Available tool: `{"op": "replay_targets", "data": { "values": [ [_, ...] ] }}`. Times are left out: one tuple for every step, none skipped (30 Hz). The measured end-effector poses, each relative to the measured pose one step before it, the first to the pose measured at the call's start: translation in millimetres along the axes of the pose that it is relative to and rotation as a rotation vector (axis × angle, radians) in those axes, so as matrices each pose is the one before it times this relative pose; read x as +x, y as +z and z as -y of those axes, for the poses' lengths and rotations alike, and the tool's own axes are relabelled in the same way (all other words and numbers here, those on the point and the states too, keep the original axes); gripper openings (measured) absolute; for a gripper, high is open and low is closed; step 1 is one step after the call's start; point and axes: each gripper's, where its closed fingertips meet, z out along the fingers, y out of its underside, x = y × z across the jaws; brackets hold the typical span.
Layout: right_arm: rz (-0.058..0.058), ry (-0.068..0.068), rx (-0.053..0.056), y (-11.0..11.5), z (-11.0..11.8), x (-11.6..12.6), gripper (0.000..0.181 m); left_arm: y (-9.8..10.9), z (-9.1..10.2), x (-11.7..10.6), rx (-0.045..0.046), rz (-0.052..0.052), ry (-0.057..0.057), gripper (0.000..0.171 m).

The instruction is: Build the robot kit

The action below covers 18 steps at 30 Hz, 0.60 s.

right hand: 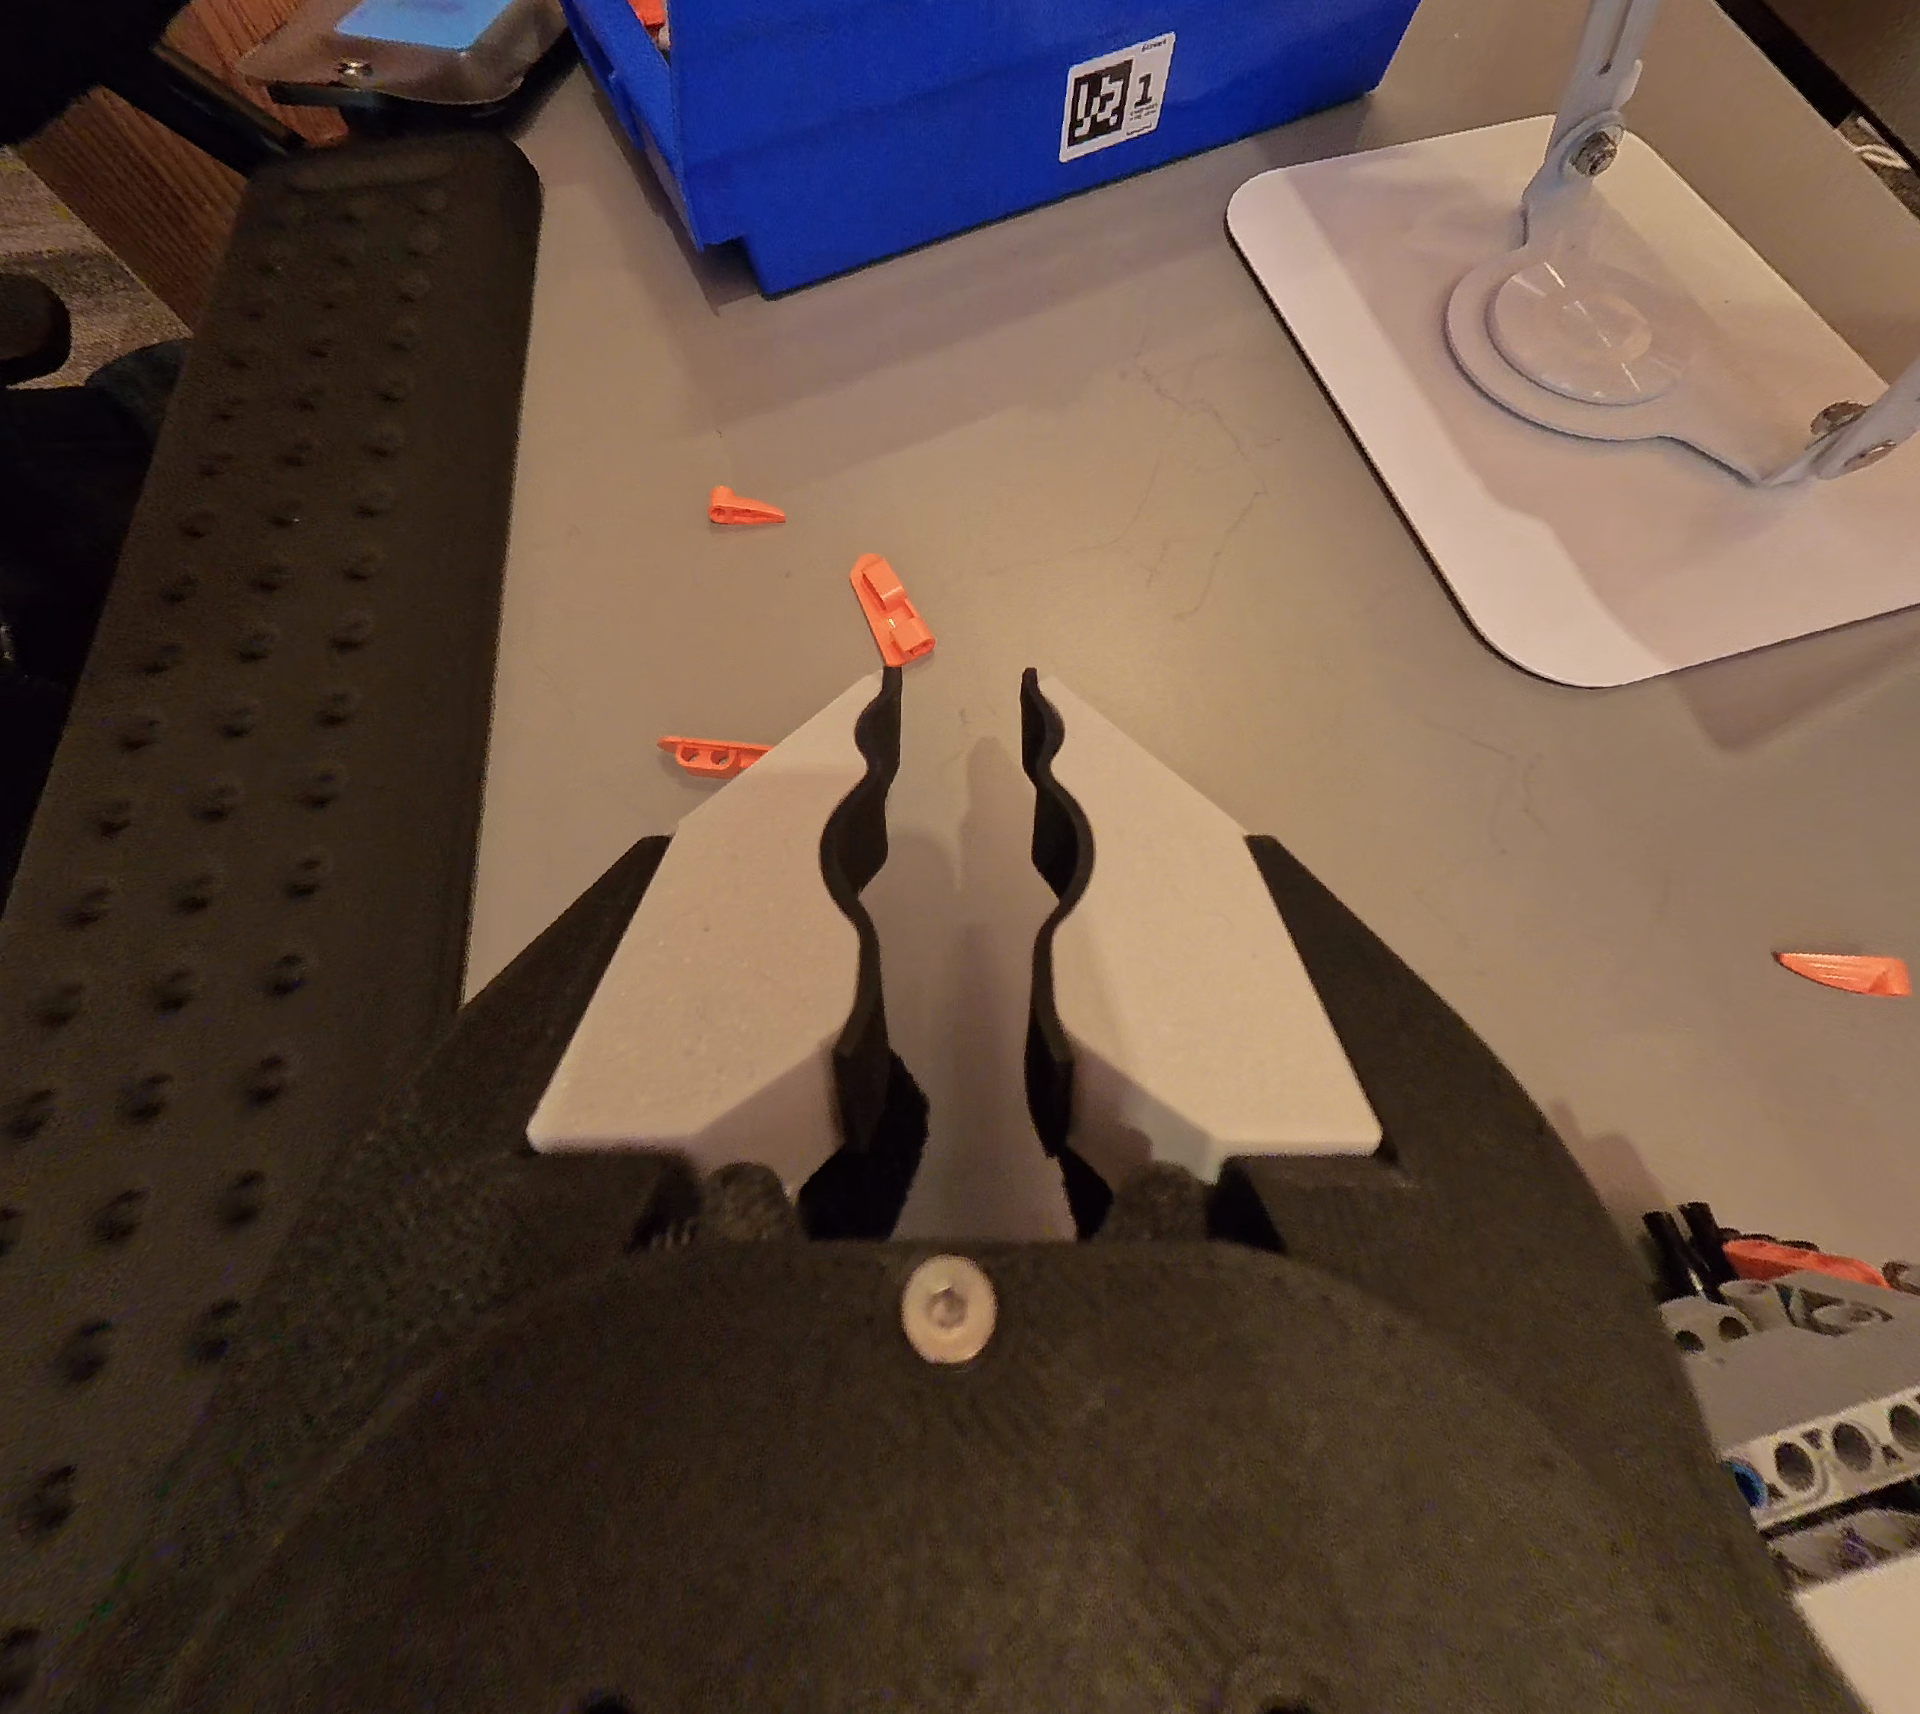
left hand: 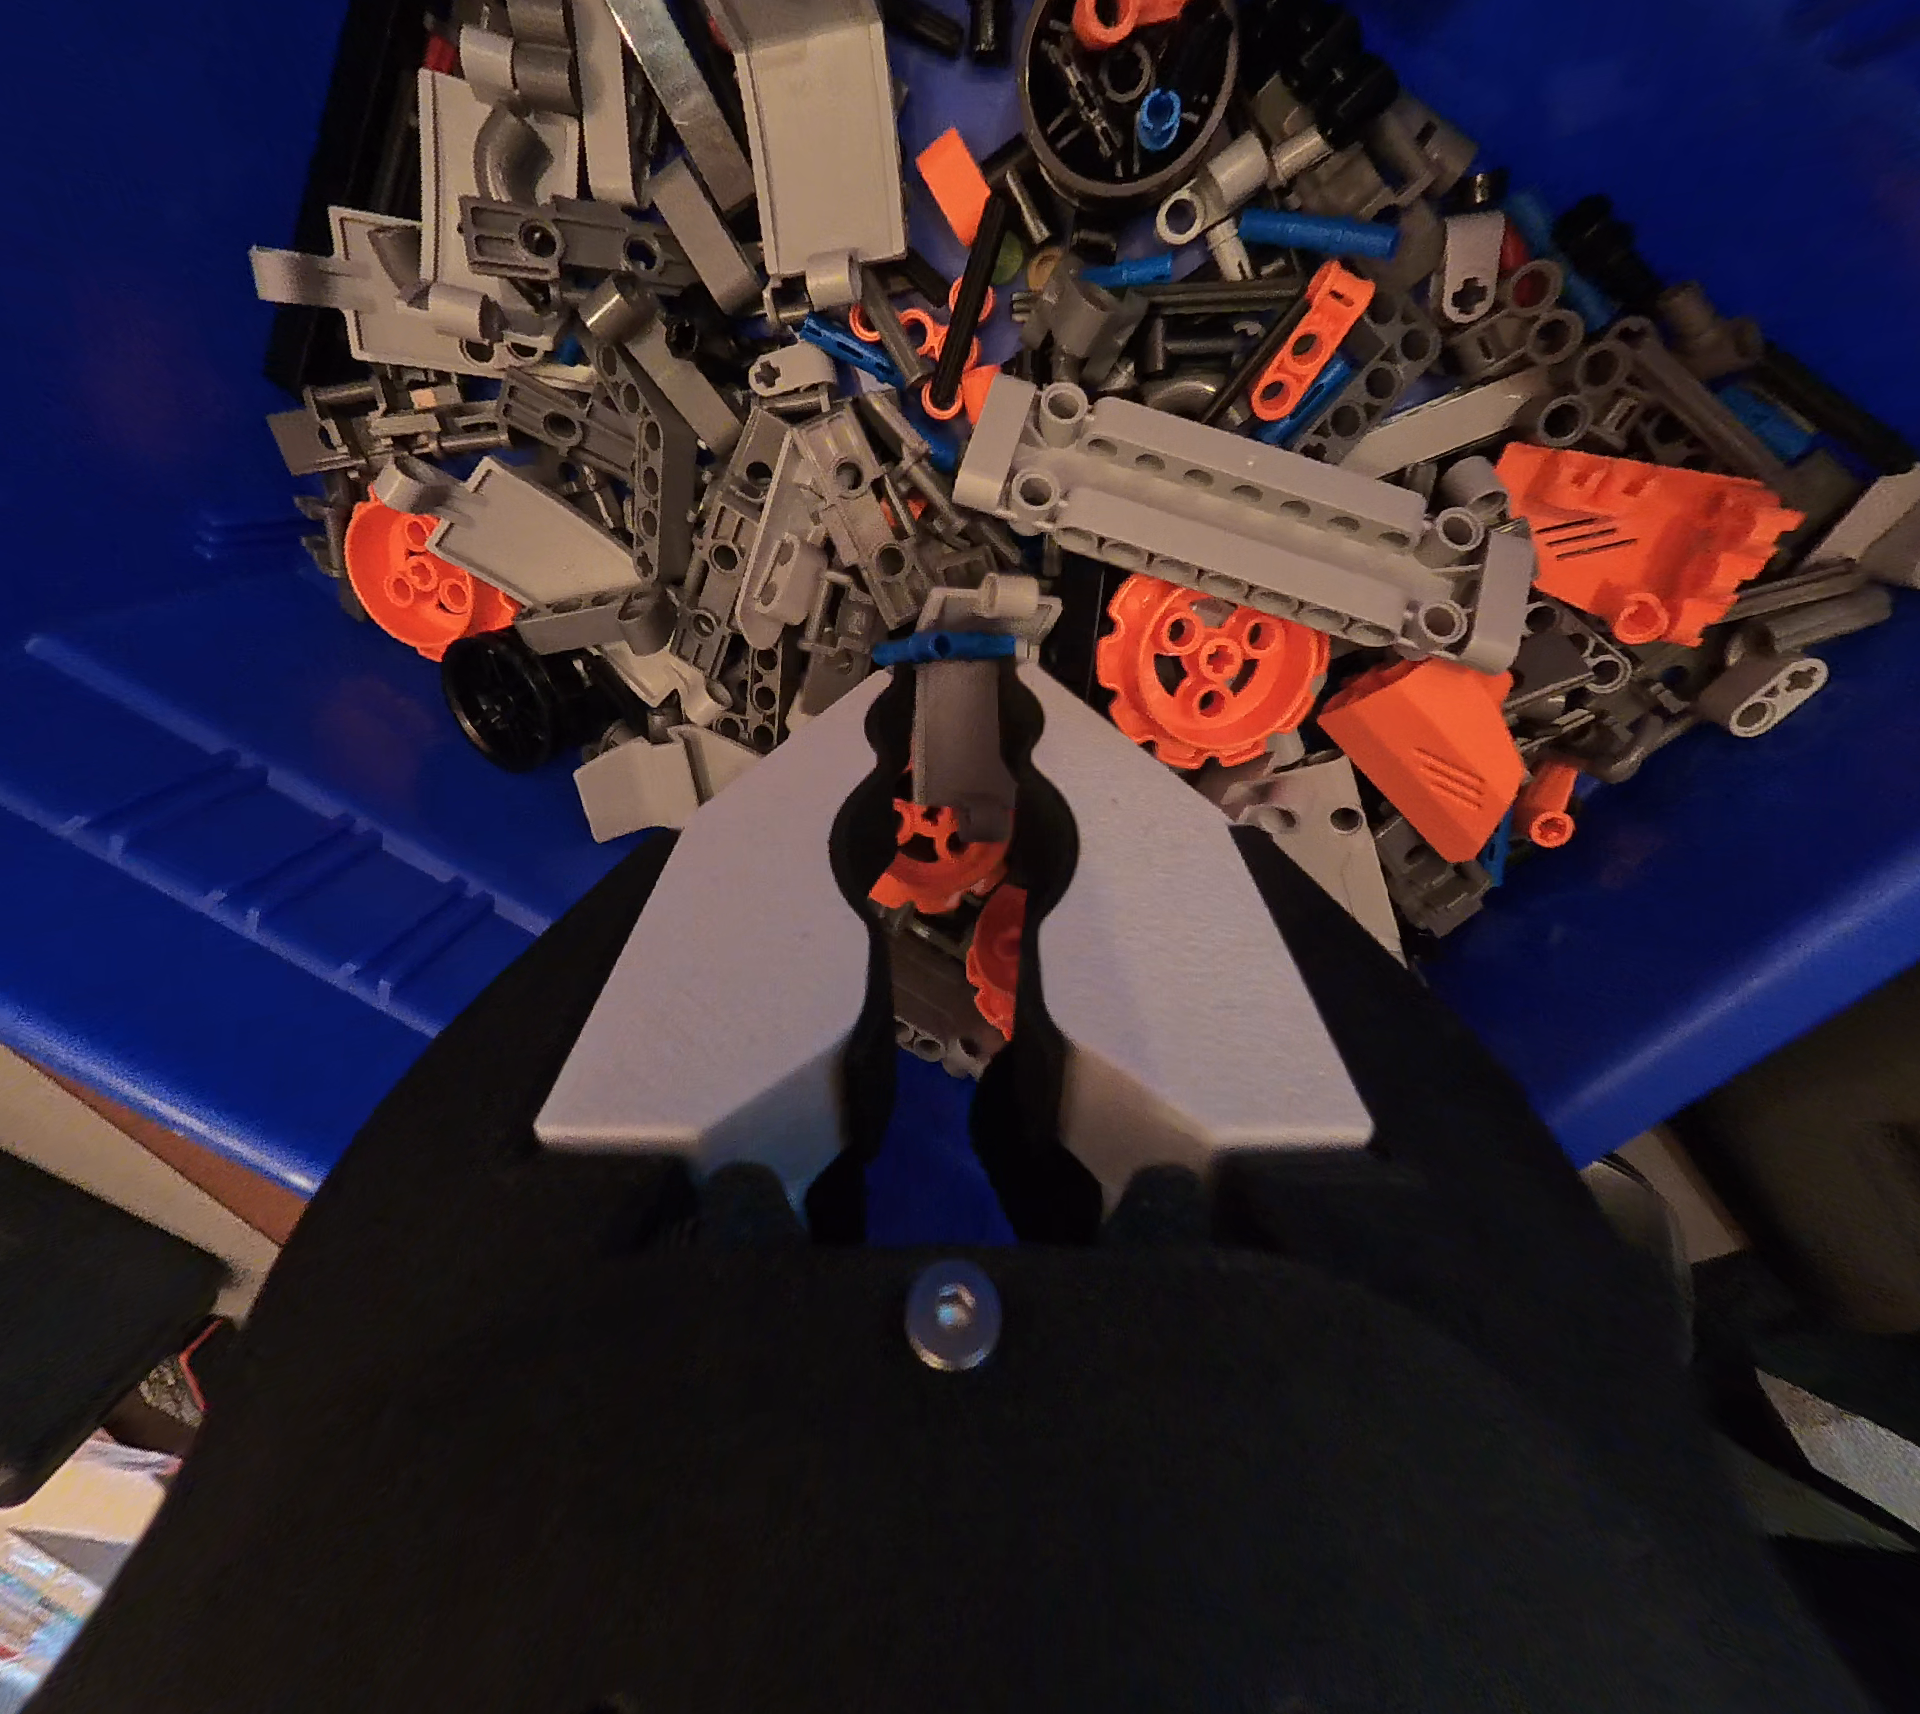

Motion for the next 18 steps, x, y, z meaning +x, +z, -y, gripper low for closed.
{"op": "replay_targets", "data": {
  "values": [
    [0.0002, -0.0001, 0.0013, -0.26, 0.2, -0.16, 0.021, 0.18, 0.62, 0.07, 0.00189, -0.0003, 0.0003, 0.014],
    [0.0005, 0.0001, 0.0003, -0.17, 0.16, -0.08, 0.021, -0.11, 0.71, 0.07, 0.0052, -0.0018, -0.0012, 0.013],
    [0.0001, -0.0002, -0.0004, -0.16, -0.02, -0.11, 0.021, -0.99, 1.53, -0.81, 0.01319, 0.0019, -0.0014, 0.009],
    [-0.0002, -0.0005, 0.0005, -0.18, 0.05, -0.05, 0.021, -1.5, 1.05, 0.44, 0.01372, -0.0087, -0.0057, 0.008],
    [0.0001, -0.0002, 0.0006, -0.14, 0.21, -0.11, 0.02, -1.31, 0.91, 0.1, 0.01248, -0.0062, -0.0037, 0.007],
    [0.0002, -0.0001, 0.0005, -0.15, 0.19, -0.13, 0.02, -1.4, 1.64, -0.14, 0.01547, -0.0035, -0.0029, 0.005],
    [0.0002, 0.0, -0.0004, 0.03, -0.14, -0.03, 0.021, -1.76, 2.42, 0.07, 0.0182, -0.0053, -0.0034, 0.002],
    [0.0, 0.0001, -0.0008, 0.08, -0.14, 0.01, 0.021, -1.52, 1.63, -0.17, 0.01202, -0.004, -0.0056, 0.002],
    [0.0005, 0.0007, -0.0004, 0.1, -0.09, -0.01, 0.021, -1.24, 1.19, -0.67, 0.00833, -0.0008, -0.005, 0.001],
    [0.0007, 0.0003, 0.0001, 0.01, 0.02, -0.12, 0.021, -0.65, 0.5, -0.32, 0.00363, -0.004, -0.0033, 0.001],
    [-0.0001, -0.0007, -0.0002, -0.06, 0.06, -0.04, 0.021, -0.1, 0.26, 0.52, 0.00393, -0.0097, -0.0035, 0.001],
    [-0.0005, -0.0004, 0.0002, -0.11, 0.07, -0.01, 0.02, 0.42, -0.82, 1.45, -0.00482, -0.0139, -0.0033, 0.003],
    [0.0006, 0.0005, 0.0002, -0.04, 0.11, -0.13, 0.021, 0.37, -0.75, -0.47, -0.00696, 0.0036, 0.0039, 0.007],
    [0.0002, 0.0005, -0.0007, 0.0, -0.18, 0.05, 0.021, -0.45, 0.96, -1.22, 0.00388, 0.0081, 0.0003, 0.011],
    [-0.0007, 0.0002, -0.0003, -0.11, -0.1, 0.17, 0.021, -0.86, 1.47, -0.63, 0.00685, 0.002, -0.0062, 0.016],
    [0.0004, 0.0007, 0.0, 0.05, -0.08, -0.01, 0.021, -1.38, 0.25, -2.41, 0.00011, 0.0163, -0.001, 0.021],
    [0.0006, 0.0007, 0.0002, 0.06, -0.06, -0.03, 0.021, -2.46, 1.21, -5.81, 0.00568, 0.0433, 0.0082, 0.023],
    [0.0001, 0.0002, -0.0006, 0.23, -0.14, 0.09, 0.021, -2.73, 2.34, -4.13, 0.01017, 0.0322, 0.0055, 0.026]
  ]
}}
